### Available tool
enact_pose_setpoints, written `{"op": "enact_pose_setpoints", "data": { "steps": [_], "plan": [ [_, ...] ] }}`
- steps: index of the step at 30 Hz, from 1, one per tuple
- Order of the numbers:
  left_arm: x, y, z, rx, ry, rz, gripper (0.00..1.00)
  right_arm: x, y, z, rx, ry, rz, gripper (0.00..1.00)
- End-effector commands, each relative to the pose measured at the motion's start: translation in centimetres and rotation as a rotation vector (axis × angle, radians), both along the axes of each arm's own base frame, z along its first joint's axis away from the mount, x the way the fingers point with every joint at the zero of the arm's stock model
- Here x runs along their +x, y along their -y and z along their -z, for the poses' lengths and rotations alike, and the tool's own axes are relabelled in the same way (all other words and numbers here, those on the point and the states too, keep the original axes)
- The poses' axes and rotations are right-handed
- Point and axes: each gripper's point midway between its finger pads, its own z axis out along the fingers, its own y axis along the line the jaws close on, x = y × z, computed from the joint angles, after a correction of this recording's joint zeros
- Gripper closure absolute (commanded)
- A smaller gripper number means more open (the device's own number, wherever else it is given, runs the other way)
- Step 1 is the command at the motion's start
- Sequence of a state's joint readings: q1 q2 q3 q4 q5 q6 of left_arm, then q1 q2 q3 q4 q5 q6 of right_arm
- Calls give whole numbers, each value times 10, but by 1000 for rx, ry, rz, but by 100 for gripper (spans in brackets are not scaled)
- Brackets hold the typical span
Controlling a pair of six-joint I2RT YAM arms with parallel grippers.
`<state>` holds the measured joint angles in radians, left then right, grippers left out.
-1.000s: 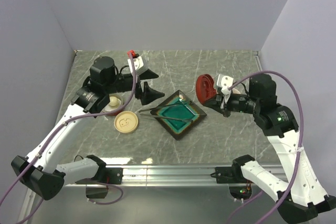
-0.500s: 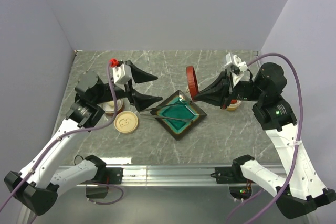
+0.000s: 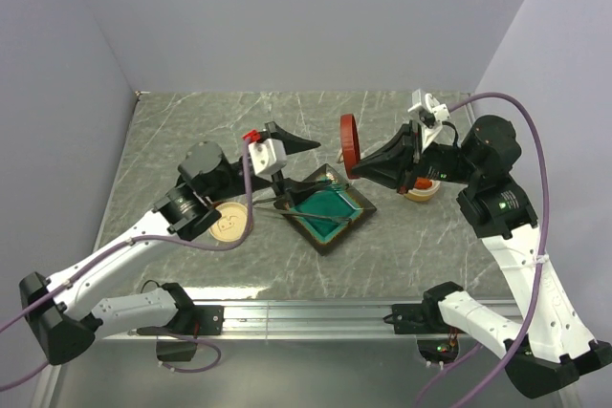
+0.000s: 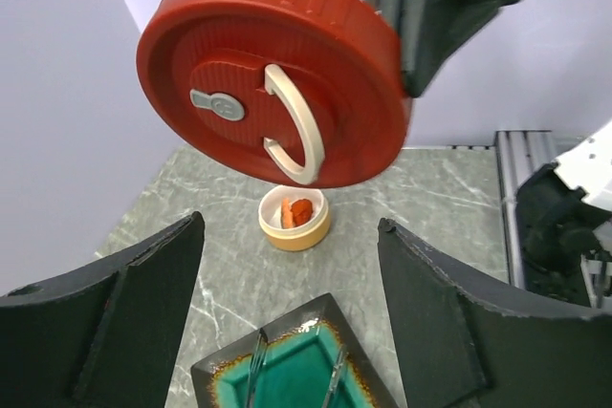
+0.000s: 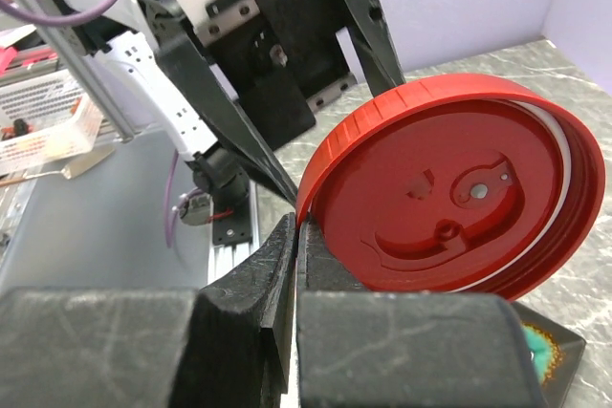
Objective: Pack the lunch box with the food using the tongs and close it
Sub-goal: Pass the lid of the lunch box from the right arm to the left
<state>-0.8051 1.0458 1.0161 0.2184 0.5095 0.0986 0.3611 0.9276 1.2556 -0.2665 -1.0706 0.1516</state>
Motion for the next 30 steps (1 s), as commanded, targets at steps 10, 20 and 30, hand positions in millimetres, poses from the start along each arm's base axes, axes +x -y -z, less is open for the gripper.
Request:
{"op": "enact_pose_setpoints", "data": {
  "steps": [10, 20, 30],
  "plan": [
    [8, 17, -38, -95, 43, -30, 35, -7, -3, -3, 31, 9, -10, 100],
    [11, 23, -38, -92, 36, -29, 53, -15, -4, -8, 56, -8, -49, 100],
    [-8, 25, -29, -65, 2, 66, 71, -17, -6, -14, 83, -32, -67, 100]
  ]
}}
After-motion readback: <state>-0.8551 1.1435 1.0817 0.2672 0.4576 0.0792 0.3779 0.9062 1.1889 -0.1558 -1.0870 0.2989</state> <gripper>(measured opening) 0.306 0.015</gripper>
